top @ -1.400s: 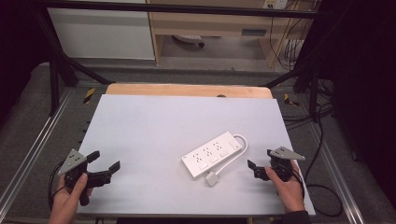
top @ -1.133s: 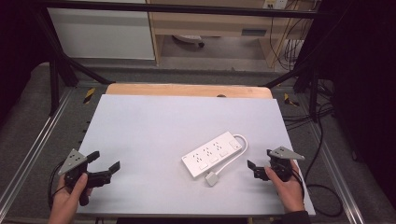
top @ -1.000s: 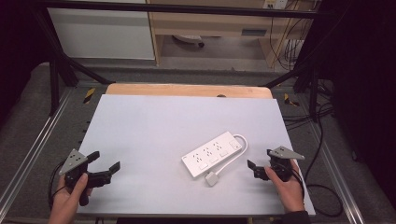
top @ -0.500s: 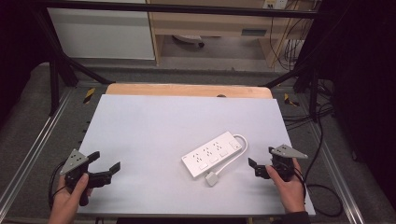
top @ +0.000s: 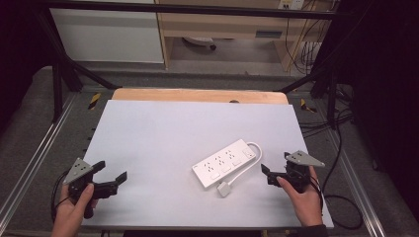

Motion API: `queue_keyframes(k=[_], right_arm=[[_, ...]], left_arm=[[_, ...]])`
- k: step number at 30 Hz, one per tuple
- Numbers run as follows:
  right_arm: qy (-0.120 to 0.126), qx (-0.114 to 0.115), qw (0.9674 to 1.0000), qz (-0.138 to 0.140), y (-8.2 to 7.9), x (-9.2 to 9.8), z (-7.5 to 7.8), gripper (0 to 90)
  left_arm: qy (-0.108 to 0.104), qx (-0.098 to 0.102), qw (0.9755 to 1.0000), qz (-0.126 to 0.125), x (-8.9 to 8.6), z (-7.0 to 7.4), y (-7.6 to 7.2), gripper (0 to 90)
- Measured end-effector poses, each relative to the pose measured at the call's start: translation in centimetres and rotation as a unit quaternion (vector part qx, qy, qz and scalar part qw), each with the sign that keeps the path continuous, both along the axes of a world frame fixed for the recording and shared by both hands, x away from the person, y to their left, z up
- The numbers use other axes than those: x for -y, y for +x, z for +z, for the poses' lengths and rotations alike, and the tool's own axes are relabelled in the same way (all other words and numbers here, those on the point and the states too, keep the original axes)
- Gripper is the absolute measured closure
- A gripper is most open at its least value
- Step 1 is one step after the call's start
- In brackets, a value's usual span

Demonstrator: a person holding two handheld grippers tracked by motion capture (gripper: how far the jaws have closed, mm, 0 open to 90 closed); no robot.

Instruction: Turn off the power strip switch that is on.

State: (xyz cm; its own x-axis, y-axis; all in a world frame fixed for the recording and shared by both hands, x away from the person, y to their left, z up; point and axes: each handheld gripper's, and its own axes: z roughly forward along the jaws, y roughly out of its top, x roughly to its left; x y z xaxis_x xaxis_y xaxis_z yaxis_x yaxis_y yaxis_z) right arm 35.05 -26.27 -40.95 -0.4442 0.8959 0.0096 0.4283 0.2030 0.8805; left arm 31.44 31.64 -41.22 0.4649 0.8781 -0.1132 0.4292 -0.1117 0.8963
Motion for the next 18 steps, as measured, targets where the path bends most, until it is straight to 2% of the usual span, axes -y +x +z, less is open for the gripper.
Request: queue_keyframes(k=[4,6,15,18], right_arm=[[0.014,0.008,0.9999,0.005,-0.2,-0.4,0.6,4.7],[0.021,0.004,0.9997,0.008,-0.2,-0.6,0.9,5.2],[0.024,0.002,0.9996,0.015,-0.1,-1.4,2.0,9.0],[0.027,0.002,0.9996,0.011,0.1,-1.2,2.6,13.7]], left_arm=[[0.003,-0.001,1.0,-0.001,0.1,0.0,0.0,6.1],[0.004,-0.001,1.0,-0.002,0.1,-0.1,0.0,6.1],[0.009,-0.005,0.9999,-0.007,0.2,-0.2,0.1,6.1],[0.012,-0.006,0.9999,-0.01,0.3,-0.3,0.1,6.1]])
